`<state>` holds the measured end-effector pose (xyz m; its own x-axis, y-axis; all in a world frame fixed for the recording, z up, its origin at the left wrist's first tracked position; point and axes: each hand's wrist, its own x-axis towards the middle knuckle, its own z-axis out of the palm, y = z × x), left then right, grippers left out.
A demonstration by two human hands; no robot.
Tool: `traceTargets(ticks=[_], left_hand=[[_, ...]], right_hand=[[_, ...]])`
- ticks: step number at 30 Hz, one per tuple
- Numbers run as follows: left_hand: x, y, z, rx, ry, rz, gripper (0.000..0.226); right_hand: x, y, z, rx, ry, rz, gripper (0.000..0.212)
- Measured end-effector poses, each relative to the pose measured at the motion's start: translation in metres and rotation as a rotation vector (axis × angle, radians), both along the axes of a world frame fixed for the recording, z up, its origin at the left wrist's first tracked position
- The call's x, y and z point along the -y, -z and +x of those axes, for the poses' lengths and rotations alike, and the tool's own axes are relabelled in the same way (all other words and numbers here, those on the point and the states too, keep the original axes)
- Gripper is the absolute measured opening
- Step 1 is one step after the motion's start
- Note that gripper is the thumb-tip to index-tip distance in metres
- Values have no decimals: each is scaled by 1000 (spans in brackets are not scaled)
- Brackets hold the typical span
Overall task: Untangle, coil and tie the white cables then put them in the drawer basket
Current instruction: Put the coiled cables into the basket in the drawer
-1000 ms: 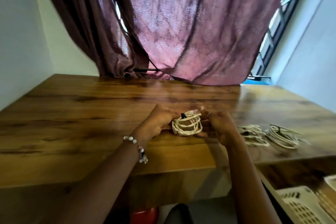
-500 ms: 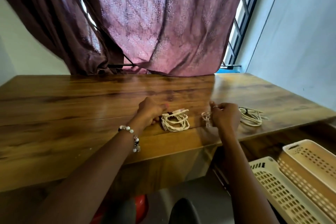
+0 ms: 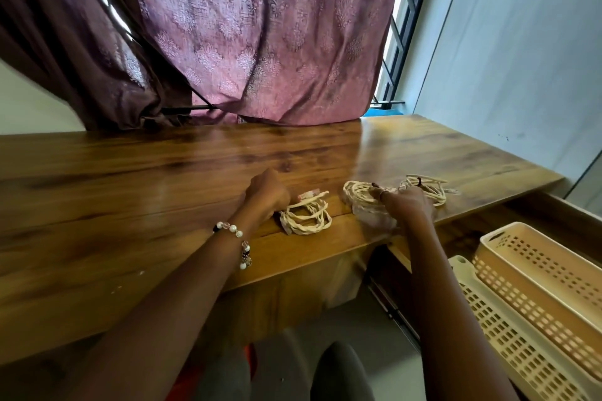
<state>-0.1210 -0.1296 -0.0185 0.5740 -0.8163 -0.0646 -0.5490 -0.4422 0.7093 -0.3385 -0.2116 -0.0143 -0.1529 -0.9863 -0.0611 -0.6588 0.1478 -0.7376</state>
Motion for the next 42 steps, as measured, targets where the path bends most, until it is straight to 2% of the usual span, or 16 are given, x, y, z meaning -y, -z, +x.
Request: traceTargets(ticks=[2, 4, 8, 11, 14, 17, 19, 21, 23, 25, 27, 30, 33, 36, 40, 42], left_hand=[[0, 0, -3, 26, 35, -20, 45], [-2, -4, -7, -8, 70, -48, 41], [-3, -4, -8, -291, 100, -126, 46], [-3, -7, -11, -446, 126, -160, 35], [-2, -19, -28, -511, 157, -203, 18], [11, -31, -53, -567, 212, -235, 20], [23, -36, -78, -619, 258, -277, 26], [33, -40, -113, -659, 314, -315, 26], [43, -43, -152, -700, 390, -318, 22], [55, -40, -196, -755, 447, -281, 18], [68, -32, -237, -754, 471, -236, 29], [82, -24, -292, -702, 515, -193, 27], [100, -16, -333, -680, 516, -117, 26], [121, -3, -361, -622, 508, -90, 25], [140, 14, -380, -272, 544, -94, 23], [150, 25, -387, -174, 602, -25, 23]], right_hand=[[-1, 2, -3, 75, -16, 46, 54], [-5, 2, -5, 210, -6, 149, 54], [-15, -4, -9, 408, -40, 204, 50], [-28, -10, -26, 518, -92, 142, 42], [-43, -13, -56, 556, -142, 62, 41], [-57, -24, -104, 628, -162, 30, 44], [-64, -33, -143, 611, -153, 15, 28], [-70, -40, -184, 588, -95, -21, 16], [-73, -46, -221, 591, -9, -38, 14], [-73, -49, -260, 632, 144, -54, 23], [-64, -42, -299, 667, 308, -96, 39], [-45, -19, -343, 487, 493, -174, 36], [-37, 2, -355, 81, 606, -179, 33], [-23, 20, -354, -168, 544, -162, 33], [-7, 37, -349, -397, 443, -91, 34], [-3, 44, -348, -527, 404, -58, 34]])
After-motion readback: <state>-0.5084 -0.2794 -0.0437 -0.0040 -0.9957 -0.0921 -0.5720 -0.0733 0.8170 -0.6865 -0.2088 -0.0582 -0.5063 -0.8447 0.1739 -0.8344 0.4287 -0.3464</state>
